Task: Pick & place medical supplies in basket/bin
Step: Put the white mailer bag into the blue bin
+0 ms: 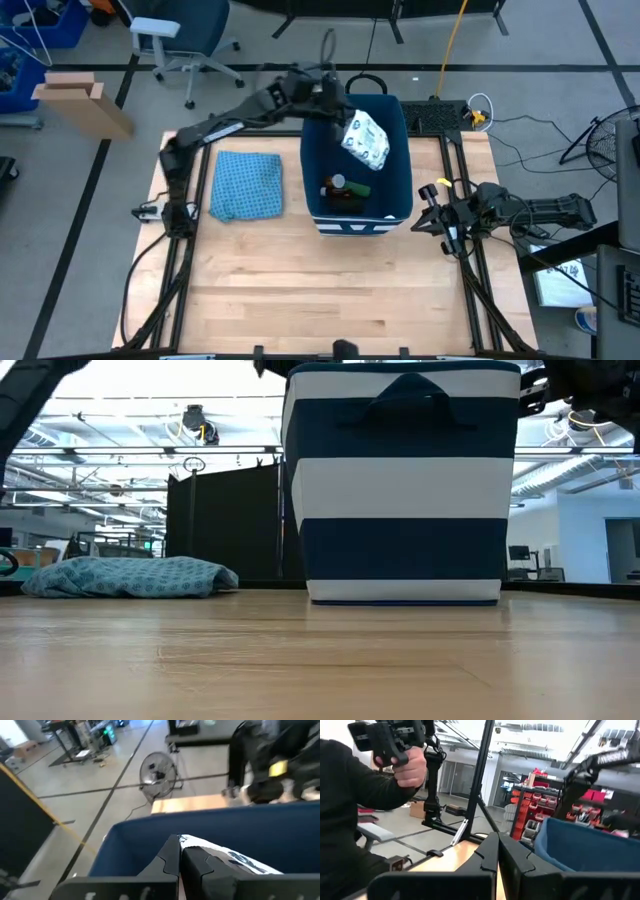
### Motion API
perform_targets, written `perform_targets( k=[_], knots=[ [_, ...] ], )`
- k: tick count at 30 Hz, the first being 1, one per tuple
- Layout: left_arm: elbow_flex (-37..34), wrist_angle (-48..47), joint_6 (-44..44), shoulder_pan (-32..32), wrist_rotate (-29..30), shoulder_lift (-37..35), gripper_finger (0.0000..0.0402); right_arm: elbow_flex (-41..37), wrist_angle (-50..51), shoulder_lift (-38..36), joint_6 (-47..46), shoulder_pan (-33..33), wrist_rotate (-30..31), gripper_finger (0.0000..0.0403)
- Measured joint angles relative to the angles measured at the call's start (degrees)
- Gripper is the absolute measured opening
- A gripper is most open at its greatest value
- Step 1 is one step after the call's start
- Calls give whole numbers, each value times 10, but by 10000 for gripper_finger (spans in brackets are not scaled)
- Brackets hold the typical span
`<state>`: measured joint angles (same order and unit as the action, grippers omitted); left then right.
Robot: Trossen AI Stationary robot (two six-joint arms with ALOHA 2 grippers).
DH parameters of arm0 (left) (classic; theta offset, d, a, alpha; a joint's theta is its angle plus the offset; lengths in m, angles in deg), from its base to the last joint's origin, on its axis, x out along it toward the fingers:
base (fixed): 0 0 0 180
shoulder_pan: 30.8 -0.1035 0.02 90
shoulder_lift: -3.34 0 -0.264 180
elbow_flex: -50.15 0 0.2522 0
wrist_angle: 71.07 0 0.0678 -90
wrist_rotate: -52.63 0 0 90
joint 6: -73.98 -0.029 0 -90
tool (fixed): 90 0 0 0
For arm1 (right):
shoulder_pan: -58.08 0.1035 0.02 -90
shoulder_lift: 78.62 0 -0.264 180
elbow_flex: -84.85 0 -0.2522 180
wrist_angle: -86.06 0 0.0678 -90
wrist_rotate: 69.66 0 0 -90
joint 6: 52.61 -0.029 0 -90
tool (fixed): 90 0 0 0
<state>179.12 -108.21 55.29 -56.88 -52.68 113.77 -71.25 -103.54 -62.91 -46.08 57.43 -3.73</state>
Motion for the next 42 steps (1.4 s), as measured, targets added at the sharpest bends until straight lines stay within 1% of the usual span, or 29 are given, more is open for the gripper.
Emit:
perform_targets(
  k=[3,7,11,16,20,24,29,32,35,39,42],
  knots=[
    [18,0,-16,0,11,39,0,0,-1,0,13,0,0,0],
    [22,-1,-17,-2,27,74,0,0,-5,0,18,0,0,0],
    [23,-12,-18,-8,38,99,0,0,-4,0,37,0,0,0],
    [23,-23,9,-21,46,125,0,0,-4,0,53,0,0,0],
    [23,-36,10,-31,38,145,0,0,-4,0,53,0,0,0],
    [23,-48,-40,-26,19,150,0,0,-4,0,62,0,0,0],
    [23,-57,-128,-14,18,156,0,0,-4,0,63,0,0,0],
    [23,-54,-165,-14,18,159,0,0,-3,0,63,0,0,0],
    [23,-63,-170,-19,15,161,0,0,-3,0,64,0,0,0],
    [23,-81,-169,-28,-7,167,0,0,-3,0,65,0,0,0],
    [24,-84,-178,-30,-5,180,0,0,-3,0,71,0,0,0]
  ],
)
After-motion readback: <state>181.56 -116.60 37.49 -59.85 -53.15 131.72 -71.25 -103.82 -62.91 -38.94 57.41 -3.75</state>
